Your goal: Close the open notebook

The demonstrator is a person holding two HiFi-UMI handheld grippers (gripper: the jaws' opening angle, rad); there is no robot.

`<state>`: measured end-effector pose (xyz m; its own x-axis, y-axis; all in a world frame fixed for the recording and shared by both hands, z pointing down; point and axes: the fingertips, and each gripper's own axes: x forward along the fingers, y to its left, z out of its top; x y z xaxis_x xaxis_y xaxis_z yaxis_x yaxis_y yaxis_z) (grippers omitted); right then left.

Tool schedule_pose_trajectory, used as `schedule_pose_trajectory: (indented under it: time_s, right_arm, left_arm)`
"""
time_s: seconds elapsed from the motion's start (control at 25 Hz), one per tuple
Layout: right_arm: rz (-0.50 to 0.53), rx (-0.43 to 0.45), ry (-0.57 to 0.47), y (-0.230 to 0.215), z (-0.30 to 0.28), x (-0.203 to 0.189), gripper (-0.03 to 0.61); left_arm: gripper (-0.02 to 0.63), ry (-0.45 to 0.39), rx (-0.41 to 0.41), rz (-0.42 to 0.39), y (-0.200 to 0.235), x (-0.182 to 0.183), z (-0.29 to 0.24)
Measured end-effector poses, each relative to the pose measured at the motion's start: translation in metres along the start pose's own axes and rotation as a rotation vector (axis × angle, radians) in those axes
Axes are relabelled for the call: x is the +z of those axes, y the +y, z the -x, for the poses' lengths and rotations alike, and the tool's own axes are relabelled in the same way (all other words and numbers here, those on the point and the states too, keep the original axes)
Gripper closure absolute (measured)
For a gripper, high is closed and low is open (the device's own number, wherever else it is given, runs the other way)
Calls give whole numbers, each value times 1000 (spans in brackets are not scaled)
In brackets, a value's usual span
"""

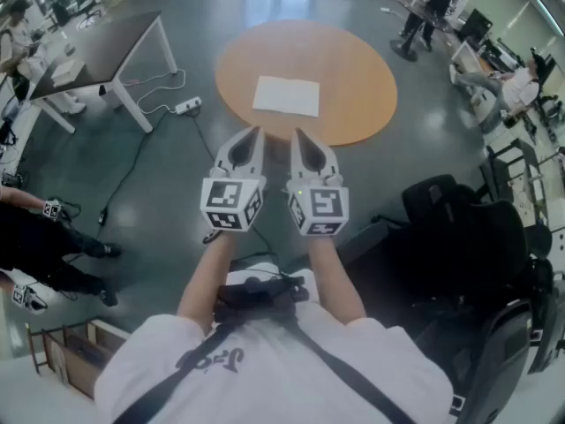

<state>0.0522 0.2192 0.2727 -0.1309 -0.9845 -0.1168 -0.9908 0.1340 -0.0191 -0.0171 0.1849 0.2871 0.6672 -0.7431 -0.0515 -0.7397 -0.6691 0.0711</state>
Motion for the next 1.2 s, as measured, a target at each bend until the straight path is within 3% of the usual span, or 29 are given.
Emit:
schedule_pose_trajectory:
  time_s: [0.32, 0.52, 0.88, 1.2]
  right_arm:
    - [-48, -23, 29, -23, -8, -17, 558]
    - [-107, -28, 107, -29, -27, -45, 558]
    - [-118, -66, 234, -38, -100, -91, 558]
    - [-110, -93, 252, -49, -199, -107, 558]
  left_arm:
    - [614, 41, 10, -10, -4, -10, -10]
    - [614, 84, 14, 36, 12, -29, -22]
    - [614, 205, 13, 131, 78, -82, -75]
    - [614, 191, -21, 119, 144, -76, -160]
